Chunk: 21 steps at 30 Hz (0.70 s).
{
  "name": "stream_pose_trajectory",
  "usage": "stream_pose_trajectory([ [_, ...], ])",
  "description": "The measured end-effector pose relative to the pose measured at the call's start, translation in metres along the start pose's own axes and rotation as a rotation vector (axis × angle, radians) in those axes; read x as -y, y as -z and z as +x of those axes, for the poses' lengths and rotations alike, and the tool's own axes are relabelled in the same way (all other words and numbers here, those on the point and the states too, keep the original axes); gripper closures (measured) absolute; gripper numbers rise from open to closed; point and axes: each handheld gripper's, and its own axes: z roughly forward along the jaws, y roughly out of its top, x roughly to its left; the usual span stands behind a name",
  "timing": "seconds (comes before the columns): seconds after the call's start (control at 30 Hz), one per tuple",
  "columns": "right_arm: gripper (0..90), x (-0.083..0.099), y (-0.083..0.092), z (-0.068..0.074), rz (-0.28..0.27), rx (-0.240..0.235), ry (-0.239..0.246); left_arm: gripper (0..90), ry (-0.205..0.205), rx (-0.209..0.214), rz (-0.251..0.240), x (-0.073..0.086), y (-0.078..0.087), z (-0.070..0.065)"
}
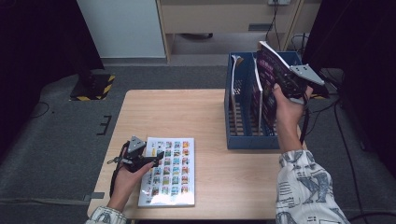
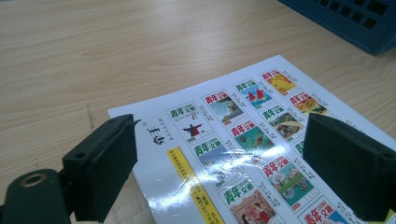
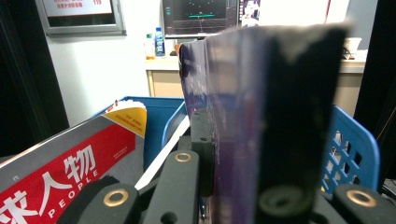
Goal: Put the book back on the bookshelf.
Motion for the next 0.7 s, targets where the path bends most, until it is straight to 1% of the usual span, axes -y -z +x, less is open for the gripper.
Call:
stream_pose_trajectory([
  [0.1,83.9,0.0022,-0.0032,0.0022,0.000,-0.002,0.003,9.7,0.001,0.002,-0.007,-0.0003,0.0006,-0.0005],
  [0.17,83.9,0.0035,-0.0042,0.0032,-0.003,-0.003,0.008,9.7,-0.003,0.002,-0.001,-0.0002,0.0004,-0.0004],
  [0.33,83.9,0.0047,-0.0043,0.0036,-0.008,-0.005,0.015,9.7,-0.005,0.003,-0.002,-0.0003,0.0004,-0.0007],
  [0.53,83.9,0.0075,-0.0045,0.0035,-0.011,-0.008,0.009,9.7,-0.004,0.002,-0.003,-0.0004,0.0002,-0.0010],
  [0.7,83.9,0.0097,-0.0044,0.0060,-0.014,-0.016,0.022,9.7,-0.003,0.004,-0.002,-0.0002,0.0000,-0.0012],
])
